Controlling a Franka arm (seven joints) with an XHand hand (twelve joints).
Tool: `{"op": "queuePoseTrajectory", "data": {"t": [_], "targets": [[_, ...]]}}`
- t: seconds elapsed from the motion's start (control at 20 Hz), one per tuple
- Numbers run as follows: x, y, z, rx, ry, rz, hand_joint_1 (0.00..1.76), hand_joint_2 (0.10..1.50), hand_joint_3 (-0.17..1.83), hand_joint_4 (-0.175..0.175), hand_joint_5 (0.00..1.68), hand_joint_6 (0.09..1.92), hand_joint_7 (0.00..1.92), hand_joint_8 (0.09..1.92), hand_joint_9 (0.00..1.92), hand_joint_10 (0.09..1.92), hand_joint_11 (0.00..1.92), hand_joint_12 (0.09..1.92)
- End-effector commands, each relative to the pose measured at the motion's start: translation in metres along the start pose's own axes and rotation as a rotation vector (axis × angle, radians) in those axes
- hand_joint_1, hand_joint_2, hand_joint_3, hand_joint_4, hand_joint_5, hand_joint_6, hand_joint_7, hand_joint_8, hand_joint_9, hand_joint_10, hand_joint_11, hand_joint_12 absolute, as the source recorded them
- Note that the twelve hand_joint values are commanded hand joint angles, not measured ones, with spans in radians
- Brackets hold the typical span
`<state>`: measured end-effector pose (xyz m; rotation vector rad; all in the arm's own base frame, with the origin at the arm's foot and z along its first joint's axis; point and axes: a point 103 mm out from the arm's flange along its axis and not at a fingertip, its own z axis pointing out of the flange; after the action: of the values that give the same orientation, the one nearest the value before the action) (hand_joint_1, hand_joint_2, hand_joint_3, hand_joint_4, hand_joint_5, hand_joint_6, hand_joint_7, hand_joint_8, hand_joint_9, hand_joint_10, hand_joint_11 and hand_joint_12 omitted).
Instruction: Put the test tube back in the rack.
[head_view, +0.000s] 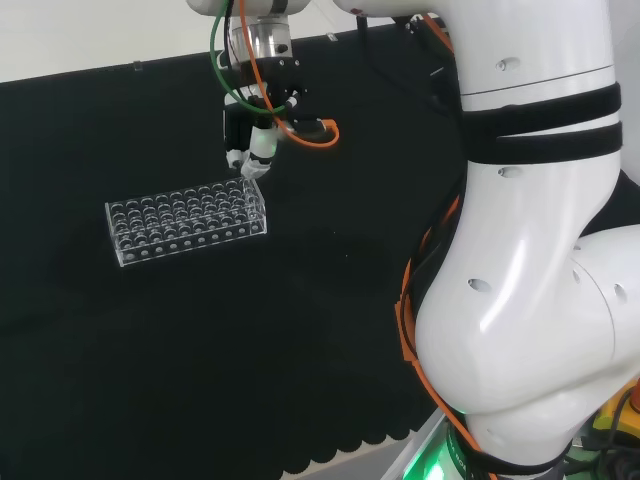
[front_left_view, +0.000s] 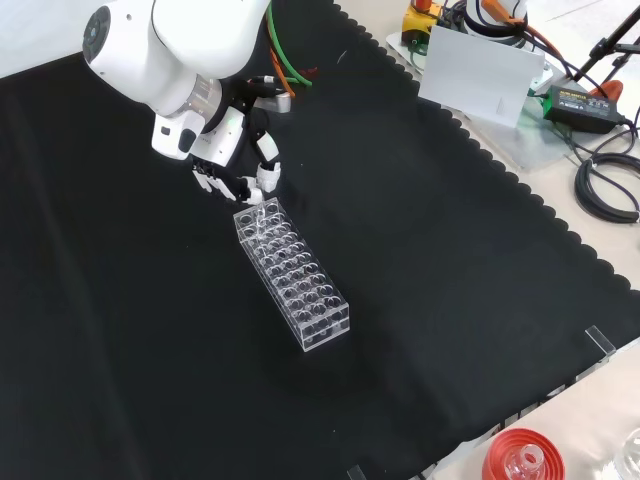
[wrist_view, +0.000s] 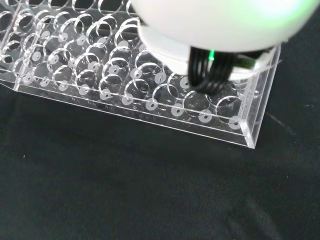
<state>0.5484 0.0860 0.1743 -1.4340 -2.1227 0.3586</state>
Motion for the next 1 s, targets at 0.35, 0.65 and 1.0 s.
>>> {"op": "queuePoseTrajectory", "data": {"t": [0.35,0.65,1.0], "targets": [[0.0004,0.0007,-0.0023,0.056,0.012,-0.039,1.4,0.5,0.84,-0.175,1.35,0.57,1.47,0.56,1.38,0.55,0.95,1.19],[0.0007,0.0014,-0.0034,0.115,0.057,-0.076,1.18,0.44,0.69,-0.07,0.76,0.82,1.22,0.71,1.21,0.81,0.59,1.41],[0.0005,-0.0011,-0.0055,0.109,0.065,-0.091,1.11,0.45,0.62,-0.028,0.59,0.85,0.96,0.84,1.05,0.85,0.45,1.46]]}}
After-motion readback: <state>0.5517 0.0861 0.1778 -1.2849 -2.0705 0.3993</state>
